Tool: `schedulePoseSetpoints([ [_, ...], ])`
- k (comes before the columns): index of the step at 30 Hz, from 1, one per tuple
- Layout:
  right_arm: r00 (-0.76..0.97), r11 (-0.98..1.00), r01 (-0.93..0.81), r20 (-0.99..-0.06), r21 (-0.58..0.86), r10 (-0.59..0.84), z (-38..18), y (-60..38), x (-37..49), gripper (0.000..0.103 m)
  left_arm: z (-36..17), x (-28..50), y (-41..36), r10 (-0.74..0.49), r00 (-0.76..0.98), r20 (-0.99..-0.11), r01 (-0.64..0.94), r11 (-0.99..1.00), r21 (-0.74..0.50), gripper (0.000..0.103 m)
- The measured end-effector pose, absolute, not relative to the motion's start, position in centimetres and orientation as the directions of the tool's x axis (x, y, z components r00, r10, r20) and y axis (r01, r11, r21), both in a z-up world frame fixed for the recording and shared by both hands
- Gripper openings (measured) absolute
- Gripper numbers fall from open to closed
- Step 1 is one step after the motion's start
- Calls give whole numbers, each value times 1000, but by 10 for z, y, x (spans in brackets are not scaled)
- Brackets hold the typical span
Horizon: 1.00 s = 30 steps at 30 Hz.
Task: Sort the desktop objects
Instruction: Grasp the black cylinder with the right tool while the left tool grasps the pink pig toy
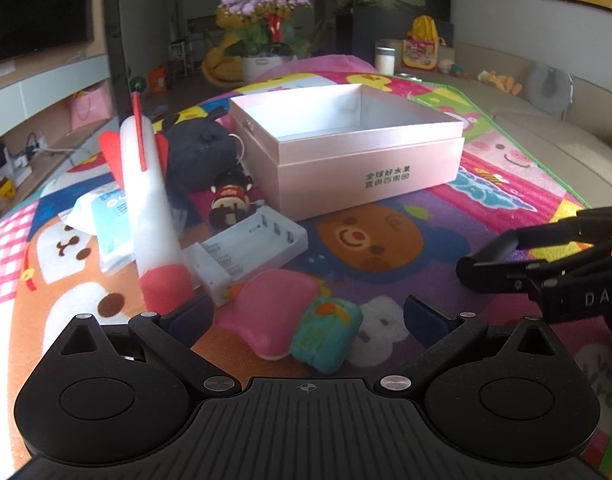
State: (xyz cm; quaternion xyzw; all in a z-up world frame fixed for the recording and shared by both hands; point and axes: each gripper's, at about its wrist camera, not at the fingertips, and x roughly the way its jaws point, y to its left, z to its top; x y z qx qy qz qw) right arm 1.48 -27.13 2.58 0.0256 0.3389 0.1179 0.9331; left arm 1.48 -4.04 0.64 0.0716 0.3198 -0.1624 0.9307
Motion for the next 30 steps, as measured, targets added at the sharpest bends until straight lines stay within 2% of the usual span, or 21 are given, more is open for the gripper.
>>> schedulePoseSetpoints([
  [10, 742, 969, -205, -623, 140, 248, 25, -272, 15, 84, 7, 9, -29, -129, 770, -625, 275, 951, 143, 103],
  [14, 741, 967, -205, -622, 149, 253, 24, -272, 16, 85, 8, 4, -7, -32, 780, -625, 194, 962, 192, 103],
  [16, 741, 967, -207, -621, 150, 255, 24, -272, 16, 86, 11, 1, 5, -27, 783, -622, 160, 974, 159, 103],
  [20, 741, 966, -207, -620, 154, 258, 24, -272, 16, 87, 21, 3, 17, -125, 767, -630, 135, 990, -32, 103],
  [24, 743, 968, -204, -621, 146, 250, 24, -272, 15, 87, 21, 15, -2, -107, 769, -631, 99, 994, -48, 102],
  [25, 744, 969, -202, -621, 140, 245, 24, -272, 15, 87, 19, 20, -7, -91, 767, -635, 87, 995, -39, 100],
  [26, 746, 971, -200, -622, 133, 239, 24, -271, 15, 87, 17, 24, -10, -78, 764, -641, 77, 997, -30, 92],
  [27, 747, 972, -199, -623, 126, 233, 25, -270, 14, 87, 15, 29, -13, -71, 757, -649, 72, 997, -25, 79],
  [30, 752, 977, -190, -625, 99, 209, 25, -267, 13, 89, 9, 37, -16, -45, 750, -660, 48, 999, -14, 67],
])
